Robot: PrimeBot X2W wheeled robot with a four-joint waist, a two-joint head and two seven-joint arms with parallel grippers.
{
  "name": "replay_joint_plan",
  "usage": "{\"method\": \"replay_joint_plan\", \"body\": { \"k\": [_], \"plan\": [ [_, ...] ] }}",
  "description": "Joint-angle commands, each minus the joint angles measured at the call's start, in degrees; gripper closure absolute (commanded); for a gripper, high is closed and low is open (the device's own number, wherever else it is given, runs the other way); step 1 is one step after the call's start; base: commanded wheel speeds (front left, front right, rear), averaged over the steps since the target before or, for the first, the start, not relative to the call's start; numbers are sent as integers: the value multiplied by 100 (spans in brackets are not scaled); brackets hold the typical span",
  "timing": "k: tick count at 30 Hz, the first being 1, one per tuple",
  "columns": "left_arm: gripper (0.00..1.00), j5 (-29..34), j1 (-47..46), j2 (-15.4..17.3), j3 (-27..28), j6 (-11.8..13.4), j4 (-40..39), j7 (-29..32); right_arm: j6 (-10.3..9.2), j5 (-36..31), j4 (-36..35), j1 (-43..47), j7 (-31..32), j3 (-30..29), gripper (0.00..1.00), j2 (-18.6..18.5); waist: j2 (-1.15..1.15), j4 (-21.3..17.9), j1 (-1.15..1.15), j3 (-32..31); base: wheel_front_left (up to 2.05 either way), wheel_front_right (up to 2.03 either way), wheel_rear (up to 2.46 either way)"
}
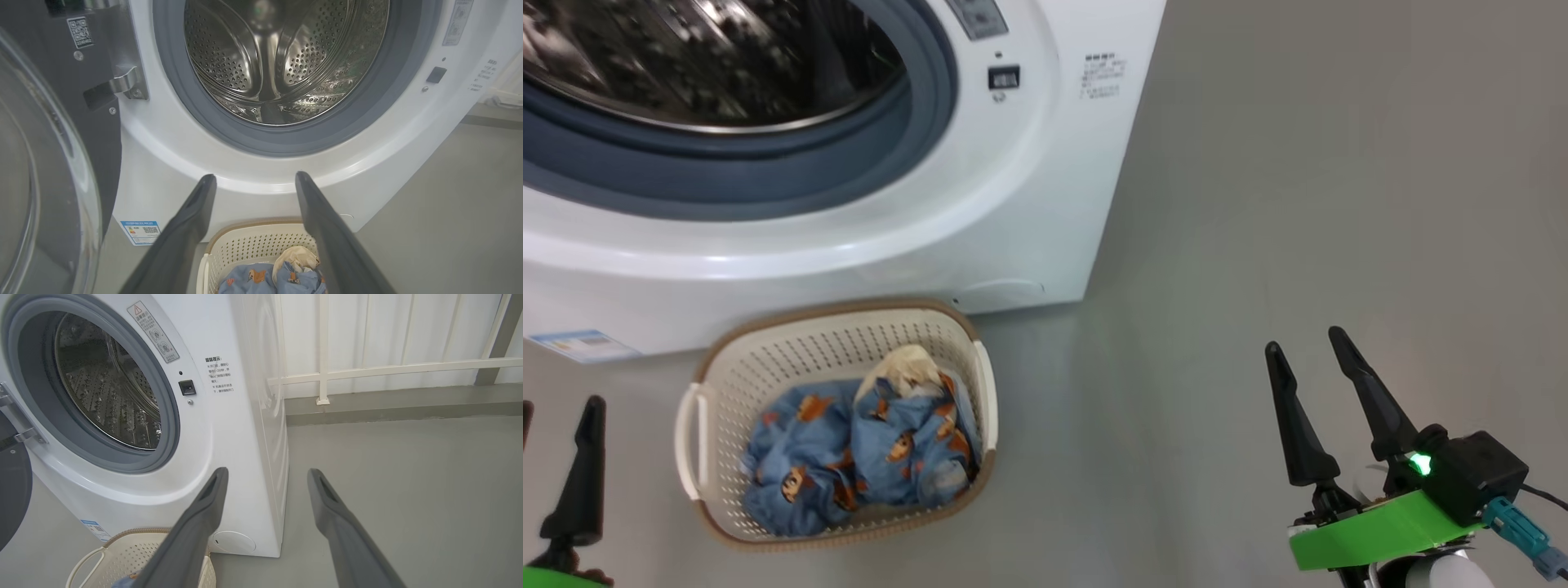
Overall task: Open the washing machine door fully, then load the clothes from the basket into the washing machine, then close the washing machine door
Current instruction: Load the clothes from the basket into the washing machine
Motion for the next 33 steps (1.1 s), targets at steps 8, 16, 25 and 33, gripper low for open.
{"method": "replay_joint_plan", "body": {
  "k": [8, 16, 25, 33],
  "plan": [
    [0, -434, -613, 714, -329, 33, 338, -37, 9, 204, -410, -91, -69, 314, 0, -4, 0, -454, 0, 936, 0, 0, 0],
    [0, -800, -1157, 1114, -1192, 33, 1019, -37, 9, 285, -669, -99, -69, 455, 0, -4, 0, -708, 0, 1474, 0, 0, 0],
    [0, -1018, -1900, 1498, -2099, 33, 1913, -37, 9, 383, -997, -236, -69, 617, 0, -4, 0, -942, 0, 2170, 0, 0, 0],
    [0, -935, -2627, 1652, -2809, 33, 2582, -37, 9, 528, -1172, -294, -69, 752, 0, -4, 0, -1112, 0, 2714, 0, 0, 0]
  ]
}}
